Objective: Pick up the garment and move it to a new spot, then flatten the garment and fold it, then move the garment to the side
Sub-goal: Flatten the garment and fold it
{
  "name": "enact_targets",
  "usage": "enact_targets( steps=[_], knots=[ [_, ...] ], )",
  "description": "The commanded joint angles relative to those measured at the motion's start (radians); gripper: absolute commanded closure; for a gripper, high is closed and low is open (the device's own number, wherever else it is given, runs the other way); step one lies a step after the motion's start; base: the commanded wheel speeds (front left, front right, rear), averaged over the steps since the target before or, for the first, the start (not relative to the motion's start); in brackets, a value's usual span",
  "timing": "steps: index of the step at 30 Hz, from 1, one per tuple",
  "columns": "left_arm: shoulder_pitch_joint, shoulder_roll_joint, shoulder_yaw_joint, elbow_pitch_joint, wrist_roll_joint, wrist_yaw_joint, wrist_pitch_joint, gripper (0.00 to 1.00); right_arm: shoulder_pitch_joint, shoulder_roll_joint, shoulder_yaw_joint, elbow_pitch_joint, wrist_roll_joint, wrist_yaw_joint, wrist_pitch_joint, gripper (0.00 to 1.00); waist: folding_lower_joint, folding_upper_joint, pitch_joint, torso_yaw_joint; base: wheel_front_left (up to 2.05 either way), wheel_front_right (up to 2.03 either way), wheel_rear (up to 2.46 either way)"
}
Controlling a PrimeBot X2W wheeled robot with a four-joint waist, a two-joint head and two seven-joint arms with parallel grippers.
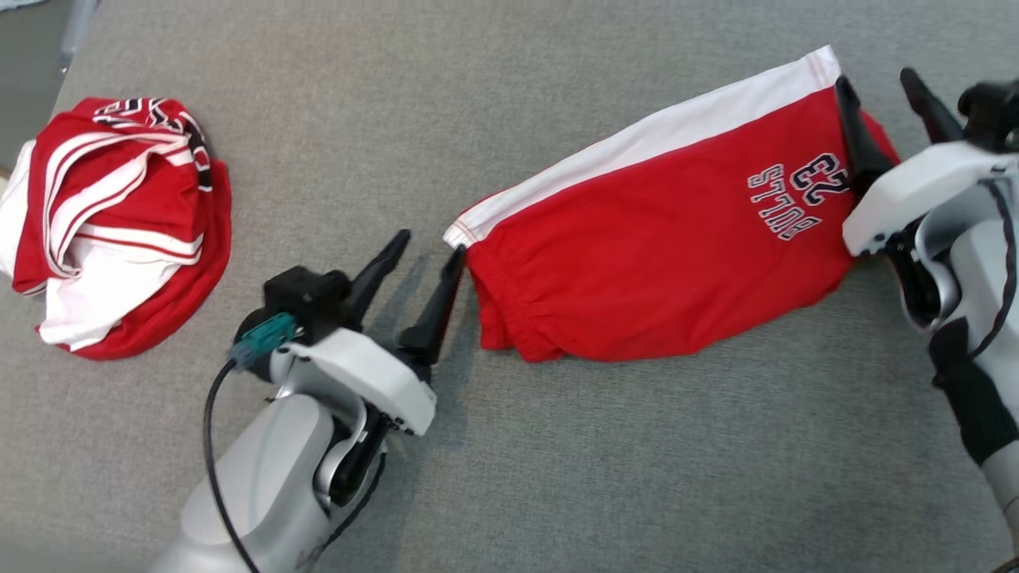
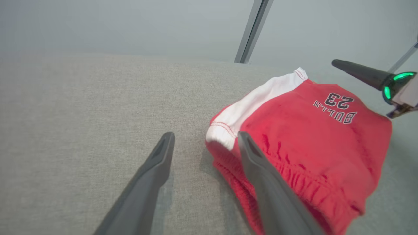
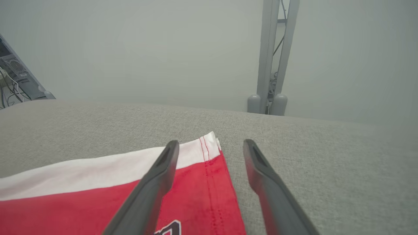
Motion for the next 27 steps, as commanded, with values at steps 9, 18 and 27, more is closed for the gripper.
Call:
enact_targets(
  steps=[9, 18, 27],
  knots=[
    [0.125, 0.086, 0.134, -0.145, 0.071, 0.146, -0.078, 0.0, 0.198, 0.008, -0.068, -0.225, -0.029, 0.0, -0.071, 0.0, 0.0, 0.0, -0.094, -0.108, 0.0, 0.0, 0.0],
    [0.24, 0.109, 0.237, -0.257, 0.135, 0.195, -0.082, 0.0, 0.475, 0.049, -0.209, -0.512, -0.137, 0.0, -0.069, 0.0, 0.0, 0.0, -0.159, -0.147, 0.0, 0.0, 0.0],
    [0.299, 0.113, 0.248, -0.26, 0.146, 0.201, -0.082, 0.0, 0.65, 0.095, -0.286, -0.631, -0.186, 0.0, -0.069, 0.0, 0.0, 0.0, -0.193, -0.164, 0.0, 0.0, 0.0]
  ],
)
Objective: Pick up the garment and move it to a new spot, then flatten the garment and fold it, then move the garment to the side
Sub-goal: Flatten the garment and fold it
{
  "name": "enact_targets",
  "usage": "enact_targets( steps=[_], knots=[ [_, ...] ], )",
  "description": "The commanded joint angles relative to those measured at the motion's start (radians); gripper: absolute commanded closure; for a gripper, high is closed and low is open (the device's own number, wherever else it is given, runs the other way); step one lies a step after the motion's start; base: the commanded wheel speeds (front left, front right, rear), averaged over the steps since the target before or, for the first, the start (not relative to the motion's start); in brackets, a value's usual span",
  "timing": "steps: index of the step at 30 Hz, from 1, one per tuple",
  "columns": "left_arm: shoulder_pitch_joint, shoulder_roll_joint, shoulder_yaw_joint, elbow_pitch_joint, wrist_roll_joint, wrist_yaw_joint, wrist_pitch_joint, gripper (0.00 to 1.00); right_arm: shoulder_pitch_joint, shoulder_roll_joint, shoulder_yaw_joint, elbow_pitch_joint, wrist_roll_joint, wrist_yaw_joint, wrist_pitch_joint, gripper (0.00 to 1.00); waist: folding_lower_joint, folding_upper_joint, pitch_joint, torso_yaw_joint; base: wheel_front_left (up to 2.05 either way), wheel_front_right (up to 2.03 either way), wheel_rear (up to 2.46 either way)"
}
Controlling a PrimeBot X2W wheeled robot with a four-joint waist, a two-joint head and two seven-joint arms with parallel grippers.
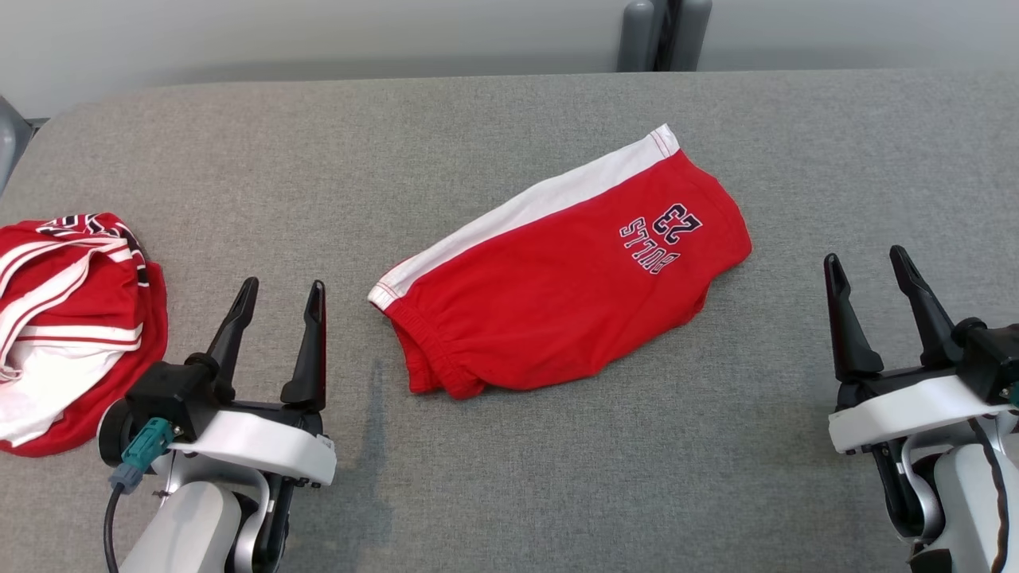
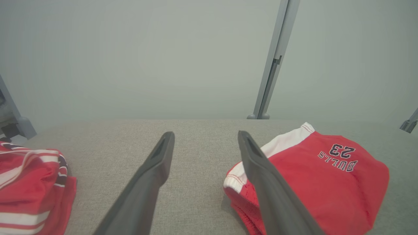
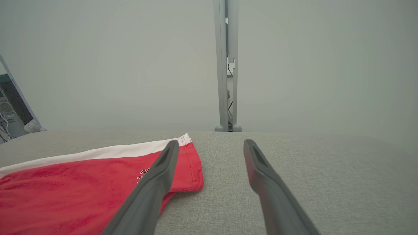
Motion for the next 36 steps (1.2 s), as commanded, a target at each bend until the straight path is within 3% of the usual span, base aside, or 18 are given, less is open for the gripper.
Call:
enact_targets(
  steps=[1, 11, 18, 26, 36],
  knots=[
    [0.007, 0.004, 0.005, 0.002, 0.005, 0.004, -0.004, 0.0, 0.008, -0.003, -0.007, -0.007, -0.005, 0.0, -0.002, 0.0, 0.0, -0.0001, -0.004, -0.003, 0.0, 0.0, 0.0],
    [-0.001, -0.005, -0.001, 0.006, 0.007, -0.002, -0.004, 0.0, 0.025, -0.002, -0.033, -0.043, -0.016, 0.0, 0.035, 0.0, 0.0, -0.0001, -0.013, 0.016, 0.0, 0.0, 0.0],
    [-0.022, -0.019, -0.004, 0.0, 0.014, -0.012, -0.003, 0.0, -0.085, -0.038, -0.069, 0.009, -0.012, 0.0, 0.076, 0.0, 0.0, -0.0001, 0.013, 0.065, 0.0, 0.0, 0.0],
    [-0.064, -0.05, -0.018, 0.011, 0.024, -0.043, -0.003, 0.0, -0.291, -0.091, -0.003, 0.29, -0.015, 0.0, 0.134, 0.0, 0.0, -0.0001, 0.073, 0.144, 0.0, 0.0, 0.0],
    [-0.084, -0.09, -0.016, 0.04, 0.048, -0.075, -0.003, 0.0, -0.409, -0.072, 0.119, 0.61, 0.063, 0.0, 0.138, 0.0, 0.0, -0.0001, 0.103, 0.183, 0.0, 0.0, 0.0]
  ],
)
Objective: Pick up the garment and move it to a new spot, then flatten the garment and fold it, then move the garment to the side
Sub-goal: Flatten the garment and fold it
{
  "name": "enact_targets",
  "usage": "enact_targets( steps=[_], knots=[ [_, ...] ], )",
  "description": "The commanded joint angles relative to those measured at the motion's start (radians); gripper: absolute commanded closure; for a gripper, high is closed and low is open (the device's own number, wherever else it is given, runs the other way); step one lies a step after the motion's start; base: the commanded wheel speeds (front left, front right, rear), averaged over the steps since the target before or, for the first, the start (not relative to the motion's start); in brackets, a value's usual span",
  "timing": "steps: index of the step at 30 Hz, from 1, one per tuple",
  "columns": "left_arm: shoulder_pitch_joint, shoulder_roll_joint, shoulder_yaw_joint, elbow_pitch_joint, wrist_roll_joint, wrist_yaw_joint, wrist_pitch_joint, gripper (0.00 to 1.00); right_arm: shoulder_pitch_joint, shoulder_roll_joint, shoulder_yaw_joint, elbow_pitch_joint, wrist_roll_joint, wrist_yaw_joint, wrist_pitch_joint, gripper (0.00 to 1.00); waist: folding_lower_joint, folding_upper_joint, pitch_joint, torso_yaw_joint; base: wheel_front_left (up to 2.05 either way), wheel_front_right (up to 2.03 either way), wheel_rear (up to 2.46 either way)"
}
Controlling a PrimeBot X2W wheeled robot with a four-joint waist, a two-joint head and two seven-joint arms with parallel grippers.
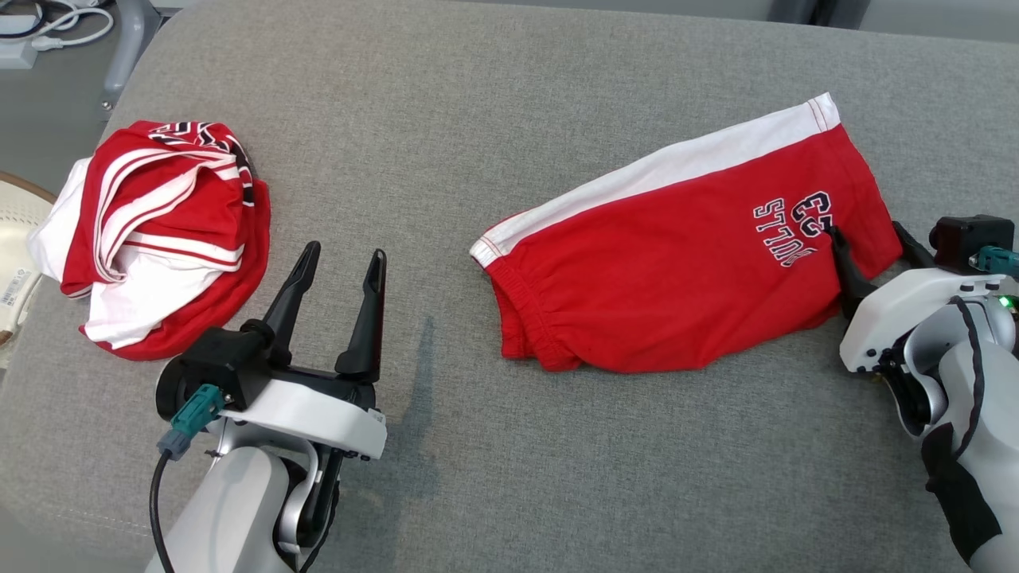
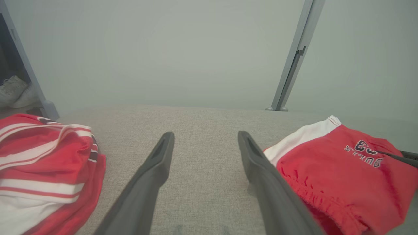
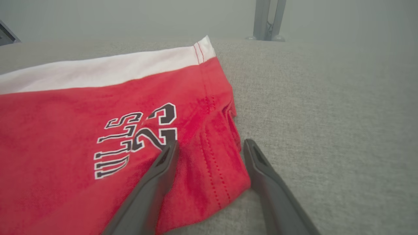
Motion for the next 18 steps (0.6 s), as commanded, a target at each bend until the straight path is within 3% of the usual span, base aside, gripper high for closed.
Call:
enact_targets(
  steps=[1, 3, 4, 5, 6, 7, 18],
  knots=[
    [-0.014, -0.002, 0.005, 0.008, 0.012, -0.008, -0.003, 0.0, -0.021, 0.002, 0.018, 0.042, 0.023, 0.0, -0.01, 0.0, 0.0, 0.0, 0.002, 0.0, 0.0, 0.0, 0.0],
    [-0.017, -0.004, 0.007, 0.013, 0.016, -0.012, -0.003, 0.0, -0.026, 0.013, 0.032, 0.08, 0.049, 0.0, -0.006, 0.0, 0.0, 0.0, 0.0, -0.003, 0.0, 0.0, 0.0],
    [-0.018, -0.005, 0.008, 0.016, 0.019, -0.015, -0.003, 0.0, -0.03, 0.017, 0.042, 0.093, 0.063, 0.0, -0.006, 0.51, 0.0, 0.0, 0.0, -0.005, 0.0, 0.0, 0.0],
    [-0.019, -0.005, 0.009, 0.017, 0.019, -0.015, -0.003, 0.0, -0.033, 0.021, 0.053, 0.105, 0.076, 0.0, -0.003, 0.81, 0.0, 0.0, -0.001, -0.006, 0.0, 0.0, 0.0],
    [-0.019, -0.005, 0.009, 0.017, 0.019, -0.015, -0.003, 0.0, -0.033, 0.021, 0.053, 0.105, 0.076, 0.0, -0.003, 0.81, 0.0, 0.0, -0.001, -0.006, 0.0, 0.0, 0.0],
    [-0.02, -0.005, 0.011, 0.018, 0.022, -0.016, -0.003, 0.0, -0.036, 0.023, 0.065, 0.112, 0.09, 0.0, -0.004, 1.0, 0.0, 0.0, -0.001, -0.008, 0.0, 0.0, 0.0],
    [0.019, 0.007, 0.035, 0.022, 0.039, -0.006, -0.003, 0.0, 0.039, 0.024, 0.154, 0.049, 0.254, 0.0, -0.118, 1.0, 0.0, 0.0, -0.044, -0.068, 0.0, 0.0, 0.0]
  ],
)
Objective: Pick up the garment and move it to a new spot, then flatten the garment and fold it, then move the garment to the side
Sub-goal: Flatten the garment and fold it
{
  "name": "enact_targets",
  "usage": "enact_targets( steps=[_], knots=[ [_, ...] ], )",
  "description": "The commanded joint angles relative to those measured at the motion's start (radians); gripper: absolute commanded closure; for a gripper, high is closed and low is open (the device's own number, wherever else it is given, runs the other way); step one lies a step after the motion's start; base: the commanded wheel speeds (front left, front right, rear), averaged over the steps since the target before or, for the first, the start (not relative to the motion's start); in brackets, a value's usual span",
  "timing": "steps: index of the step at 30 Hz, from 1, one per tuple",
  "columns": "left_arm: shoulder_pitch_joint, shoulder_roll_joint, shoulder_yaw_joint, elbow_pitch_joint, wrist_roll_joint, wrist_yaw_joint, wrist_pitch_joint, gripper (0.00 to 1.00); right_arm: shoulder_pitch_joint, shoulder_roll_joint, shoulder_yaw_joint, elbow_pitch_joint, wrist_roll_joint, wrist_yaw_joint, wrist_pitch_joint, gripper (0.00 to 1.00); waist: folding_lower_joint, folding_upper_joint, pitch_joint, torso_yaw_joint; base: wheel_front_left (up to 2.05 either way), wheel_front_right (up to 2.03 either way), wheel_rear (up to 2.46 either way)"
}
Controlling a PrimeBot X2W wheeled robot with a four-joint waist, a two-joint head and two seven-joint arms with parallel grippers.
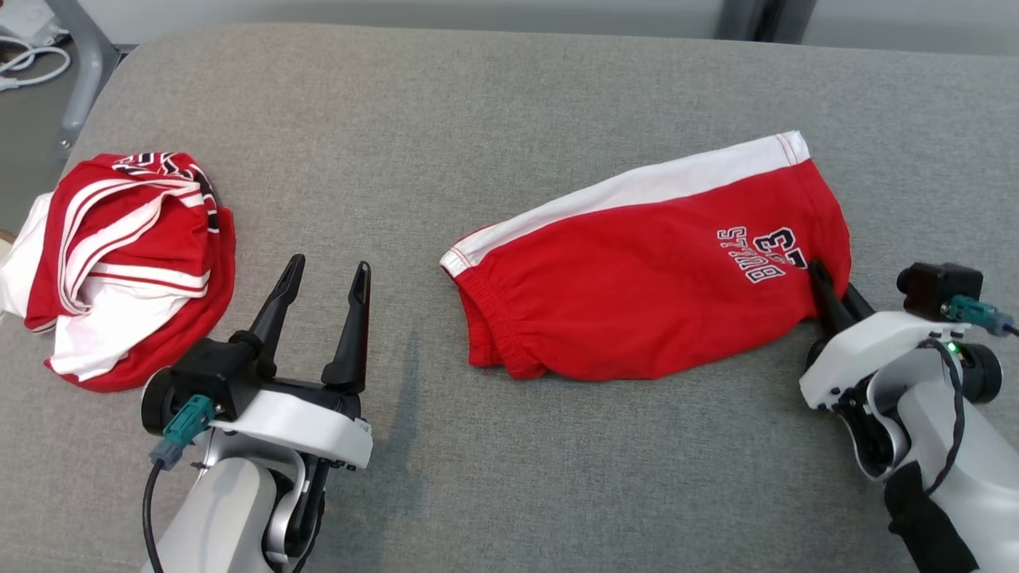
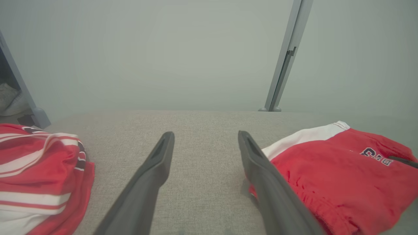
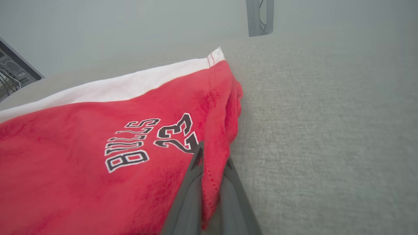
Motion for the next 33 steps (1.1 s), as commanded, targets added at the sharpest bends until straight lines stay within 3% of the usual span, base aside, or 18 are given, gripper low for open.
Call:
enact_targets(
  steps=[1, 7, 13, 22, 33],
  knots=[
    [0.01, 0.008, 0.006, 0.001, 0.006, 0.003, -0.003, 0.0, 0.037, -0.011, 0.004, -0.02, 0.02, -0.001, -0.017, 1.0, 0.0, -0.0001, -0.019, -0.02, 0.0, 0.0, 0.0],
    [0.042, 0.019, 0.005, -0.006, 0.003, 0.015, 0.002, 0.0, 0.199, -0.024, -0.018, -0.141, 0.073, -0.001, -0.043, 1.0, 0.0, -0.0001, -0.061, -0.068, 0.0, 0.0, 0.0],
    [0.065, 0.032, 0.004, -0.033, -0.002, 0.025, 0.019, 0.0, 0.345, 0.003, -0.118, -0.282, 0.066, -0.001, -0.043, 1.0, 0.0, -0.0001, -0.074, -0.118, 0.0, 0.0, 0.0],
    [0.075, 0.042, -0.01, -0.059, -0.001, 0.033, 0.041, 0.0, 0.398, 0.05, -0.198, -0.346, 0.007, -0.001, -0.043, 1.0, 0.0, -0.0001, -0.083, -0.146, 0.0, 0.0, 0.0],
    [0.079, 0.044, -0.018, -0.069, -0.008, 0.042, 0.053, 0.0, 0.303, 0.098, -0.047, -0.495, -0.09, -0.001, -0.003, 1.0, 0.0, -0.0001, -0.098, -0.134, 0.0, 0.0, 0.0]
  ],
)
